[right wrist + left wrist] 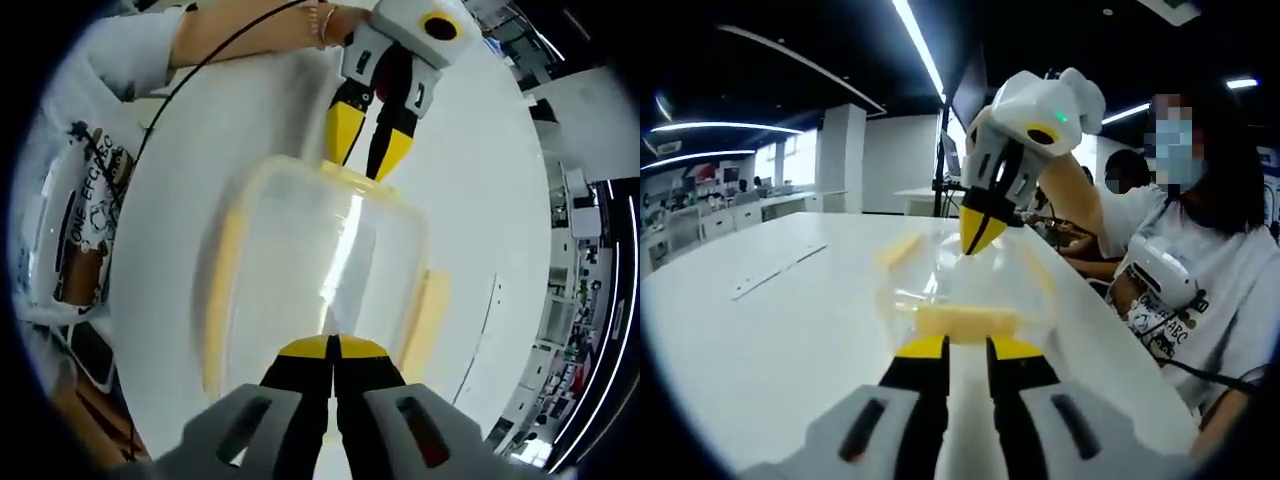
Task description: Snap each plastic latch of the storage box into its locked position after aligning the lid with the box until every specified latch is closed and the lid sits flush.
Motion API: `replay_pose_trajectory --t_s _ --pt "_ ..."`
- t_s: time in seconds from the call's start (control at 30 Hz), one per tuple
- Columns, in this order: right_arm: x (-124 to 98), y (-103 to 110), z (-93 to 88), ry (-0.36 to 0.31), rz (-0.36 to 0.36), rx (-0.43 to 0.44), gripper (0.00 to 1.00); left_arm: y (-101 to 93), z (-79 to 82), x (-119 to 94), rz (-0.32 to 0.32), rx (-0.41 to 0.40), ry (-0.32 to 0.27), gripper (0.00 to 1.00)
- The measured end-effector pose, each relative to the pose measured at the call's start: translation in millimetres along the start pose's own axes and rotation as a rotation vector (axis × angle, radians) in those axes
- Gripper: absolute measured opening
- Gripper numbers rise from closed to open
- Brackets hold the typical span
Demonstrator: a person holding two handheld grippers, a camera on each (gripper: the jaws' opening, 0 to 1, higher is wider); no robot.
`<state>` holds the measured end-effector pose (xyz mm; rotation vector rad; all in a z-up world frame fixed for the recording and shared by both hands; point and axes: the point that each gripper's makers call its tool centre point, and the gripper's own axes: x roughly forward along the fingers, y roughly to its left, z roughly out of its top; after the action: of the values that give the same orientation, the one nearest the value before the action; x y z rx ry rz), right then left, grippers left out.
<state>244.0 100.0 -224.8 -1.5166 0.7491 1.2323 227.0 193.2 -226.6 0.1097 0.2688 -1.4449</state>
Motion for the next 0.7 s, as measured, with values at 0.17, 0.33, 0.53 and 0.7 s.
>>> replay_pose_trajectory --t_s 0.17,0.33,0.53,0.7 --pt "0.0 0.4 -1.1 0.019 -0.008 0.023 0.0 -3.3 -0.5 2.7 -0.004 -0.005 0.0 0.14" --pt "0.7 1.0 -1.0 0.029 0.008 0.06 0.0 -0.2 -0.5 0.8 -0.006 -0.021 -0.006 0.14" --pt "1.0 1.9 0.3 0.031 -0.017 0.081 0.0 0.6 -1.1 -0.6 0.011 0.009 0.02 0.14" --pt "0.2 -0.5 -0.8 0.044 -0.018 0.091 0.0 1.1 -1.7 -1.1 0.009 0.012 0.026 0.14"
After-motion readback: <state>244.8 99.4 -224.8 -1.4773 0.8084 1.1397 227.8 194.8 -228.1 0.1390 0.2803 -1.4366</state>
